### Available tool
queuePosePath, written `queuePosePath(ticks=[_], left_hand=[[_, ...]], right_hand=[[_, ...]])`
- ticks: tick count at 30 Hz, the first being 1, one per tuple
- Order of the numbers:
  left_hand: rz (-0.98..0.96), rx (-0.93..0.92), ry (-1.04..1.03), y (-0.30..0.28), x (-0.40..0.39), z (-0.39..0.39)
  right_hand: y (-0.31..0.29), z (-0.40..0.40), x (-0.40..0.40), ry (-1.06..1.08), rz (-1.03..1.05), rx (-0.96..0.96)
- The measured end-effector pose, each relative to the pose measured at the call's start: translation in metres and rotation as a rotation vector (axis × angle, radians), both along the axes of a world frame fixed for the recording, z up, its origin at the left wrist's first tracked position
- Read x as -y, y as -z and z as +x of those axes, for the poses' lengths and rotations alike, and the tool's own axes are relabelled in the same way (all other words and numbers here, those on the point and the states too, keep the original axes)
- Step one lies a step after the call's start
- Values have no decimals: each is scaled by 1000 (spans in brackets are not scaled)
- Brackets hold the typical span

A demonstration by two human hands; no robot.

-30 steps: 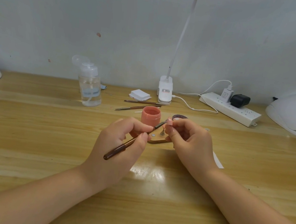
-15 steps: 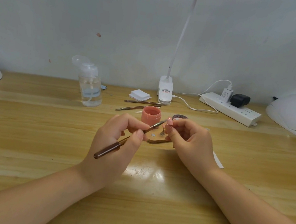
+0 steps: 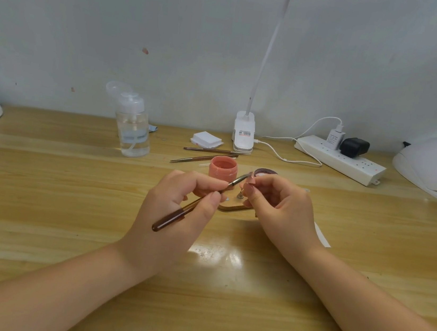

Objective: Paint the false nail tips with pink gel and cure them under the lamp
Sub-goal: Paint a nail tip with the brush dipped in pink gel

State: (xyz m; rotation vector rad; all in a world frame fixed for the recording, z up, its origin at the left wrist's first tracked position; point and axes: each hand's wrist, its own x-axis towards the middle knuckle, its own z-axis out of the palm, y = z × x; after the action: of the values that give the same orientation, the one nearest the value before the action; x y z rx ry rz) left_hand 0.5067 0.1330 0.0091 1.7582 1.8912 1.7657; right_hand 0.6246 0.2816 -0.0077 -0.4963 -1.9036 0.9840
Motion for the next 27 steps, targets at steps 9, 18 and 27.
queuePosePath(ticks=[9,18,27], left_hand=[[113,114,13,-4,4,0],[152,147,100,-6,3,7],[94,136,96,-3,9,7]], right_hand=[[-5,1,-2,47,18,-58],[-7,1,0,71,162,-108],[-6,1,-2,86,173,-96]])
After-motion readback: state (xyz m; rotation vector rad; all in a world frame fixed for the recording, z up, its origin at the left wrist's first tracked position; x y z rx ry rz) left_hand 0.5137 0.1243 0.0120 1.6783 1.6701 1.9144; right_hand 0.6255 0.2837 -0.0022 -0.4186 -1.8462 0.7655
